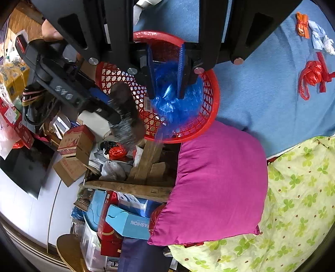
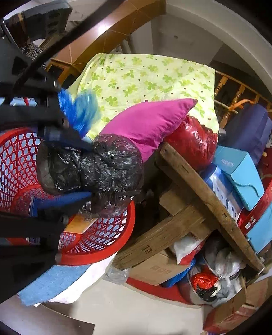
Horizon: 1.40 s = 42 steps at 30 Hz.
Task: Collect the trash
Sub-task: 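Open the left tool to drop the blue bag while the right tool drops the black bag, then bring both tools back over the remaining items on the cloth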
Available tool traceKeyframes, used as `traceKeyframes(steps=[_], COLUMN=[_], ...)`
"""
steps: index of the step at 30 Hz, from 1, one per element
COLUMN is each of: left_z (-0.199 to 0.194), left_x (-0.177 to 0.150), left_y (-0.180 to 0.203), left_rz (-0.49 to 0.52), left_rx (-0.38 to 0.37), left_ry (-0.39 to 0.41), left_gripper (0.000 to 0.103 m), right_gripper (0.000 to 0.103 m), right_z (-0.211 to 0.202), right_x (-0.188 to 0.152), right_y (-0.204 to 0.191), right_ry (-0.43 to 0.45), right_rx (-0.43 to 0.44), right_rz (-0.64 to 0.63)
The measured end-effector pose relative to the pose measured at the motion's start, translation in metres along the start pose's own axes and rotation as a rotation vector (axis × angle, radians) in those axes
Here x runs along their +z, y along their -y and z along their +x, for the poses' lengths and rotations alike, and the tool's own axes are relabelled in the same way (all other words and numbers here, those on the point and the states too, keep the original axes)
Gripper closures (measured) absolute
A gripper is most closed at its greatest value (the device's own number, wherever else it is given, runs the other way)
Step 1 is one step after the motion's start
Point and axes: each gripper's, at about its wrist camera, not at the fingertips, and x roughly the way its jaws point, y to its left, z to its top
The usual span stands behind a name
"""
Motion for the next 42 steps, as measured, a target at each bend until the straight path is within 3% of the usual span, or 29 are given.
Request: traceKeyframes(steps=[2, 4, 10, 14, 22, 28, 35, 42], left_z=[0.002, -0.001, -0.019, -0.041, -0.087, -0.128, -0.176, -0.192], left_x=[-0.002, -0.006, -0.014, -0.026, -0.066, -0.116, -0.185, -0.223], left_y=[-0.001, -0.003, -0.016, -0.032, -0.084, -0.152, -0.232, -0.269], left_rz=[-0.003, -0.003, -0.015, -0.038, -0.127, -0.237, -0.372, -0.468], left_rx=[0.005, 0.029, 0.061, 0.108, 0.241, 0.397, 0.608, 0.651], left_ry=[0.000, 0.019, 0.053, 0.097, 0.142, 0.137, 0.095, 0.083], left_gripper=[0.064, 0.056, 0.055, 0.046, 0.043, 0.043, 0.043, 0.043], right_gripper=[0.042, 0.042, 0.042, 0.042, 0.042, 0.042, 0.042, 0.042], right_z=[-0.002, -0.002, -0.003, -0.003, 0.000, 0.010, 0.037, 0.068], right_x=[0.001, 0.000, -0.005, -0.013, -0.054, -0.090, -0.140, -0.191], right_y=[0.001, -0.002, -0.018, -0.039, -0.103, -0.143, -0.178, -0.202], right_ry=[0.011, 0.015, 0.038, 0.063, 0.091, 0.056, -0.055, -0.176], right_rx=[0.011, 0.007, 0.017, 0.033, 0.084, 0.143, 0.185, 0.191], right_rz=[0.009, -0.005, -0.065, -0.156, -0.409, -0.532, -0.639, -0.742])
